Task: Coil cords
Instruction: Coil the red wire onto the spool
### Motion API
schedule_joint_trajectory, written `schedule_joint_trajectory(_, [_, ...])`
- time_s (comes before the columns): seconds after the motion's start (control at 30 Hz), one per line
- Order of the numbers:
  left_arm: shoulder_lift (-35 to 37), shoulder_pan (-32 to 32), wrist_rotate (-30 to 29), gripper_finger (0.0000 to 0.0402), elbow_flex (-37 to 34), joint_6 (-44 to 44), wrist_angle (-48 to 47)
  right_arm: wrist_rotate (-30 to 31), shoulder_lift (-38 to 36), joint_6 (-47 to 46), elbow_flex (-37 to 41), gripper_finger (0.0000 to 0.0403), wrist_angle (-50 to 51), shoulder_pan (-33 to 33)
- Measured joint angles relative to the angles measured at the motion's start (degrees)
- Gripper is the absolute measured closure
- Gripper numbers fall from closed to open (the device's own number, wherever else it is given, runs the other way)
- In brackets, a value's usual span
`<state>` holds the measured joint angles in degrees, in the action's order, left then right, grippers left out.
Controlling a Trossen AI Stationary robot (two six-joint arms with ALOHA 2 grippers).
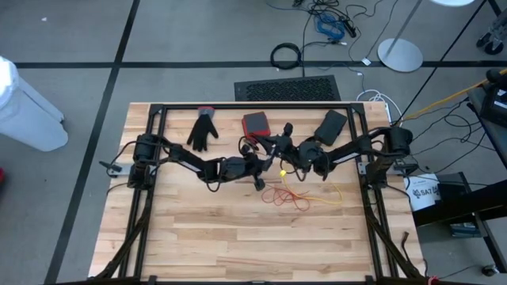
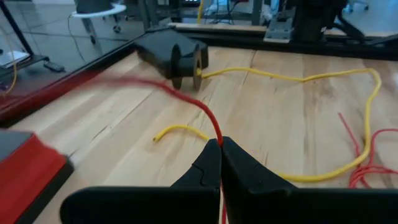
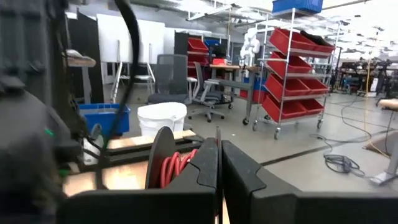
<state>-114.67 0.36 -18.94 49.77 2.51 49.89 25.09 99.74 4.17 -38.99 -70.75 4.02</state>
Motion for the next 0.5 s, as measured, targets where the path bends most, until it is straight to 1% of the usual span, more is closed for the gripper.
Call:
schedule_joint_trajectory(0.2, [0.0,0.0,1.6,0.0402,1.7,-0.2,-1.7,0.4,5.1,-0.1,-2.2,0.0403,-1.6,0.7])
schedule_joint_trajectory(0.5, [0.4,0.1,2.5,0.0402,1.8,-0.6,-4.8,-0.2,5.8,-1.2,-2.8,0.0403,0.5,0.7])
